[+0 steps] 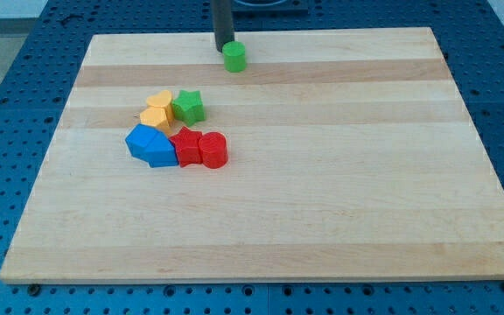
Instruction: Push the green circle to the center
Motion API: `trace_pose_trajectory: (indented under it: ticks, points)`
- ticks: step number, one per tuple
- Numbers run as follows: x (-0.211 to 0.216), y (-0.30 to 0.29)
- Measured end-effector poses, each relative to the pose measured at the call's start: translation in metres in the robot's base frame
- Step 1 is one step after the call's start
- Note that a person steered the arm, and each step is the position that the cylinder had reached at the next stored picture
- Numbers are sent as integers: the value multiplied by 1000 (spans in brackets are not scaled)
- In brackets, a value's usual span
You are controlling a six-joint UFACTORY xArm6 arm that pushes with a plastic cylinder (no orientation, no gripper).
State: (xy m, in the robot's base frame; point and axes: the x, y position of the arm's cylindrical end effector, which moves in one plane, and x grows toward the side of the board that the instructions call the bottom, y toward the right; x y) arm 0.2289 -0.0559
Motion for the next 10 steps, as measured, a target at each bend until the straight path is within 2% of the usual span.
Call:
trace_pose_trajectory:
  ticks: [2,6,9,10]
  points:
    - [13,26]
    - [86,14]
    - [114,20]
    - [114,69]
